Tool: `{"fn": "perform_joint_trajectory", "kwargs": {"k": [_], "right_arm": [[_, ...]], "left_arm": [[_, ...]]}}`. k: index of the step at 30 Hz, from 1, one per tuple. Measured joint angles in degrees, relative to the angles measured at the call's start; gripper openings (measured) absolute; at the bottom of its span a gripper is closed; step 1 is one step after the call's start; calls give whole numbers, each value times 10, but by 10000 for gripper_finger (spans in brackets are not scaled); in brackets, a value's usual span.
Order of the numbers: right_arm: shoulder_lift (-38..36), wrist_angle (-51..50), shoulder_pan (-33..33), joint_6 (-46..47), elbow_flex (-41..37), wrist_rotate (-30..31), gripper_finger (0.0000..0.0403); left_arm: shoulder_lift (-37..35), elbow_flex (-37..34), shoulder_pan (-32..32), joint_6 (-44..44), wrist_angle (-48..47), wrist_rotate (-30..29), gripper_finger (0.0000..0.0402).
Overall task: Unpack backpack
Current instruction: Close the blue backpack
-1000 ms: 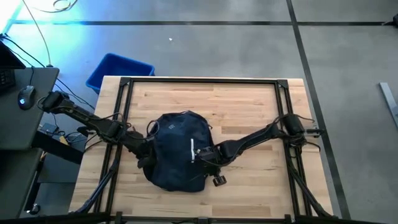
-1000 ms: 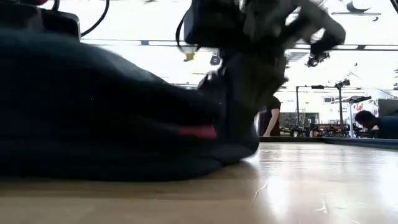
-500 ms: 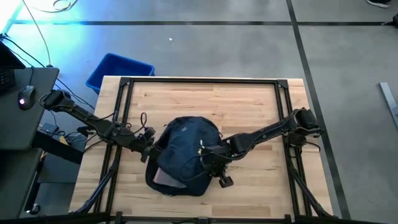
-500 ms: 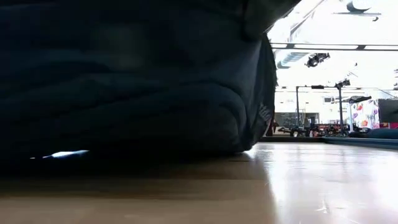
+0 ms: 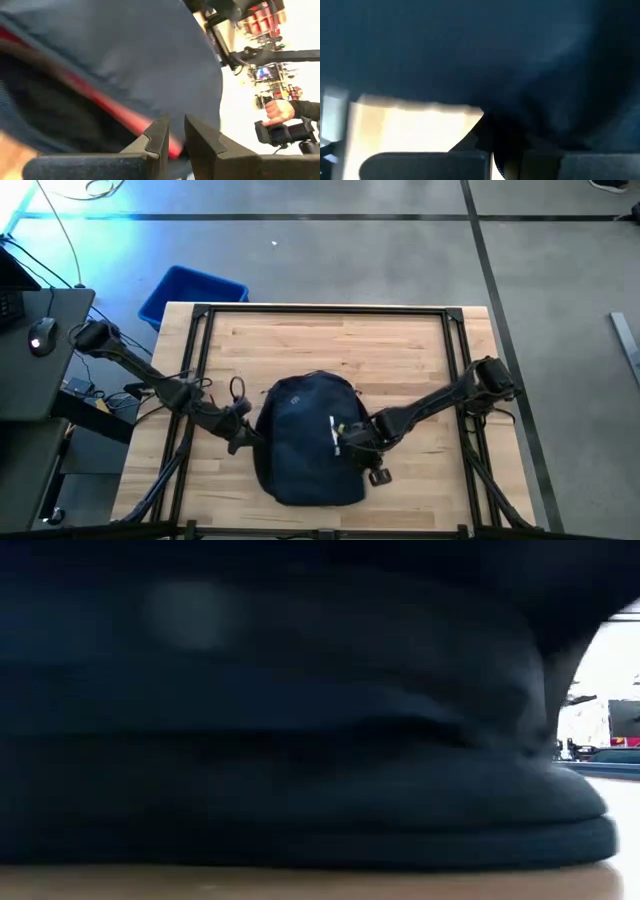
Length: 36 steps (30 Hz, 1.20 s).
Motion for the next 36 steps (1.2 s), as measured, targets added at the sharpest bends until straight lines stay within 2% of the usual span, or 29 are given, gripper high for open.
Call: {"fn": "perform_joint_trajectory", "kwargs": {"k": [4, 9, 12, 16, 18, 19, 21, 23, 28, 32, 36], "right_arm": [[1, -53, -20, 27, -37, 31, 0], [-4, -222, -68, 39, -37, 130, 19], [-33, -294, -101, 41, -37, 186, 55], [-98, -323, -147, 77, -37, 263, 119], [-137, -319, -164, 101, -37, 269, 149], [-158, -314, -169, 111, -37, 263, 163], [-195, -297, -170, 126, -37, 253, 187], [-229, -259, -160, 131, -37, 246, 205], [-267, -137, -92, 89, -37, 220, 219], [-260, -86, -28, 65, -37, 240, 216], [-239, -63, 17, 119, -37, 271, 216]], "left_arm": [[46, 0, -30, -47, 30, -46, 42], [137, 0, -61, -74, 157, -137, 42], [201, 4, -64, -77, 249, -157, 42], [272, 50, -64, -59, 305, -159, 42], [288, 90, -65, 4, 302, -151, 42], [292, 118, -66, 63, 293, -143, 42], [292, 187, -72, 200, 243, -126, 42], [289, 262, -73, 297, 127, -123, 42], [292, 421, -46, 417, -253, -134, 45], [288, 488, -6, 512, -439, -140, 65], [288, 500, 48, 655, -508, -90, 97]]}}
